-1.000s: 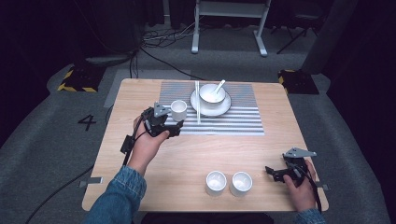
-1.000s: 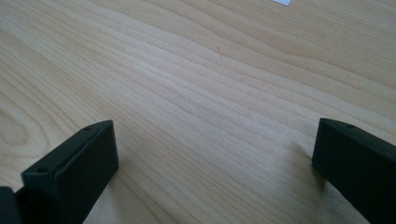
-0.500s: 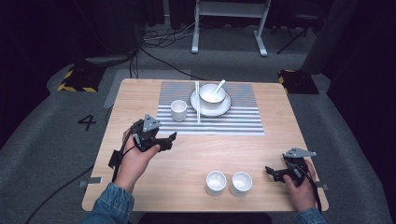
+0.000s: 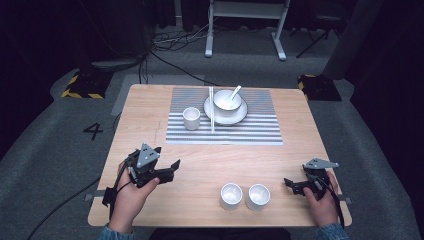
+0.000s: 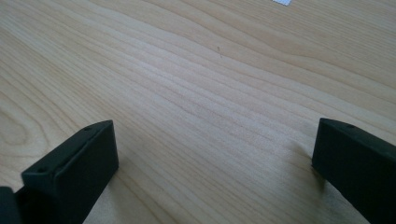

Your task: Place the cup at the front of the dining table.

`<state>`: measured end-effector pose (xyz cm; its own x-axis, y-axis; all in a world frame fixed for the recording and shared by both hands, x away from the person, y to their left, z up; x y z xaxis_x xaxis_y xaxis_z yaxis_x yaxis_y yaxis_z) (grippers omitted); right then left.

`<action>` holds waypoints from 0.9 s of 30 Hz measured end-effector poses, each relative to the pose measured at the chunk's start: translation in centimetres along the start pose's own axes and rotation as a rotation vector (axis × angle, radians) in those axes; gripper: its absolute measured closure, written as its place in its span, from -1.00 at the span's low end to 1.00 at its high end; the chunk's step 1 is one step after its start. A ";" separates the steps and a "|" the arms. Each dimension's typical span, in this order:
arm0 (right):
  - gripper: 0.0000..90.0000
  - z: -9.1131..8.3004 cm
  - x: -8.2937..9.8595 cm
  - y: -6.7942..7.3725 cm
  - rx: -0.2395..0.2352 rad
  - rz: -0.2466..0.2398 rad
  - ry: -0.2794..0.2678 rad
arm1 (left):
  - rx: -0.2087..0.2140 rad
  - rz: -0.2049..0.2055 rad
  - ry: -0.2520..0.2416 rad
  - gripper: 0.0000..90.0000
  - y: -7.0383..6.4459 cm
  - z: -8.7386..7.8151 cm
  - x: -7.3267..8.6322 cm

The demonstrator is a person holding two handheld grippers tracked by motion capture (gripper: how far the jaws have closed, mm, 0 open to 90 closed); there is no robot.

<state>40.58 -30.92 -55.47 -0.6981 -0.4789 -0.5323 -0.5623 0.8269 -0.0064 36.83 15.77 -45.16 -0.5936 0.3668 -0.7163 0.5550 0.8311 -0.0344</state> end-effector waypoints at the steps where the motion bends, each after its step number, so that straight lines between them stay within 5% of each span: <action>1: -0.99 0.0 0.0 0.0 0.000 0.000 0.000 | 0.003 -0.005 -0.006 -0.50 0.0 -0.2 0.3; 5: -0.99 0.0 0.0 0.0 0.000 0.000 0.000 | 0.001 -0.029 -0.024 -0.50 0.3 -0.7 1.2; 12: -0.99 0.0 0.0 0.0 0.000 0.000 0.000 | -0.024 -0.035 0.025 -0.50 0.7 -0.3 3.1; 27: -0.99 0.0 0.0 0.0 0.000 0.000 0.000 | -0.030 -0.021 0.045 -0.51 0.2 0.5 6.6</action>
<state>40.59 -30.92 -55.47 -0.6981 -0.4789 -0.5322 -0.5623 0.8269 -0.0065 33.30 18.17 -50.27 -0.6309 0.3669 -0.6836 0.5248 0.8507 -0.0277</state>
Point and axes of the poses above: each handheld gripper's, and its own axes: z roughly forward along the jaws, x roughly out of its underside, y roughly to its left, the point moved 7 cm from there along z, roughly forward along the jaws, and after that the axes turned 13 degrees about y, right-handed, at the moved point
